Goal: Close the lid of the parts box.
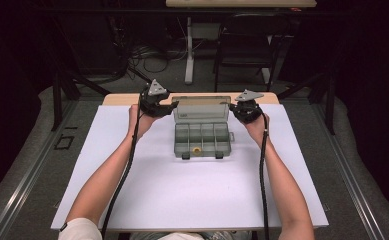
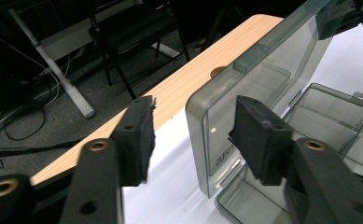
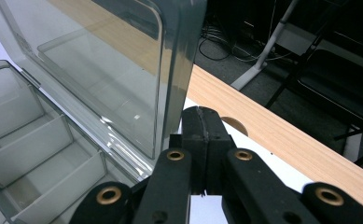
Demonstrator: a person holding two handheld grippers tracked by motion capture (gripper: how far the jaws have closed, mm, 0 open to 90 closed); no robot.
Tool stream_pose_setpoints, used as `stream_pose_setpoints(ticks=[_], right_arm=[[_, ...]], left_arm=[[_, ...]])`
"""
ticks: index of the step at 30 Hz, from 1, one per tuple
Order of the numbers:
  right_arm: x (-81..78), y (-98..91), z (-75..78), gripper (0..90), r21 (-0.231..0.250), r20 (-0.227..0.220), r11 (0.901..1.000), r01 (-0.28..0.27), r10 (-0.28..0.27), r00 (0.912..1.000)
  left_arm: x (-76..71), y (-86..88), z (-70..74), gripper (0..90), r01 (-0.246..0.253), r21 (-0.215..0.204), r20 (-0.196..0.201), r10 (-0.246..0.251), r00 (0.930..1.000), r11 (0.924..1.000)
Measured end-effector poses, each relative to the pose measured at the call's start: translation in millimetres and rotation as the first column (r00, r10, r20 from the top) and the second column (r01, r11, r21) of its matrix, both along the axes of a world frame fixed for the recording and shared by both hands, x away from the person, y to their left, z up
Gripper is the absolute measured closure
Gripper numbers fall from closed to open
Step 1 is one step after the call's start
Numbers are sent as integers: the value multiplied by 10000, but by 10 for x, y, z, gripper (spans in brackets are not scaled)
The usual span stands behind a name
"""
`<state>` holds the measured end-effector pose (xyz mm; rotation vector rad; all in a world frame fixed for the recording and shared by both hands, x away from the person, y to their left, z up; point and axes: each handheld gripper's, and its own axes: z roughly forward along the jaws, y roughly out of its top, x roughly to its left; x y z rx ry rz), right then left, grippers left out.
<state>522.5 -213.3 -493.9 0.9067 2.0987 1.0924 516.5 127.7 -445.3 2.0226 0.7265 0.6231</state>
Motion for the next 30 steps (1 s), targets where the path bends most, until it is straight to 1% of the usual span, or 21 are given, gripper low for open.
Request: stream_pose_setpoints(ticks=[2,5,8,9,12,15,16,19,20,21,22,23,24,26,29,30], right_arm=[[0,0,0,900,-14,-2,10000,-9,9,10000],[-1,0,2,900,-22,-15,10000,-12,11,10000],[-1,0,2,900,-38,-9,10000,-16,16,10000],[0,0,2,900,-52,-13,10000,-15,15,10000],[0,-6,21,900,-127,112,9999,62,-61,9999],[-5,-23,49,868,-79,166,9998,175,-173,9997],[-8,-32,60,855,-150,154,9997,175,-173,9997],[-23,-51,87,774,-277,131,9993,253,-249,9996],[-30,-61,99,740,-353,99,9991,233,-230,9997],[-37,-65,110,674,-373,54,9989,301,-299,9995],[-42,-72,124,637,-437,-13,9981,430,-431,9991],[-47,-81,134,588,-441,-82,9980,448,-452,9989],[-54,-87,145,533,-487,-173,9973,544,-553,9983],[-61,-100,160,461,-580,-366,9962,649,-671,9971],[-59,-117,189,353,-779,-767,9952,592,-652,9949],[-63,-120,200,330,-844,-821,9948,566,-636,9946]], left_arm=[[21,-2,4,562,117,3,-92,-117,9999,9999],[42,-7,-2,632,207,19,-108,-206,9997,9998],[47,-10,-8,685,431,182,-75,-429,9990,9989],[44,-18,-13,697,494,170,-81,-493,9988,9986],[40,-41,-15,724,543,389,38,-545,9985,9978],[40,-34,-8,746,624,400,65,-627,9980,9973],[39,-30,-9,750,628,425,35,-630,9980,9971],[33,-23,-11,755,702,407,40,-704,9975,9967],[28,-23,-10,755,710,458,56,-713,9974,9964],[24,-24,-10,756,723,470,80,-728,9973,9963],[22,-22,-11,756,740,476,97,-746,9972,9961],[19,-17,-12,756,754,489,99,-760,9971,9960],[15,-16,-17,757,752,446,94,-757,9971,9962],[10,-10,-21,757,772,472,135,-779,9969,9959],[-3,-8,-26,757,795,467,163,-803,9966,9957],[-8,-9,-28,758,792,442,170,-800,9967,9959]])
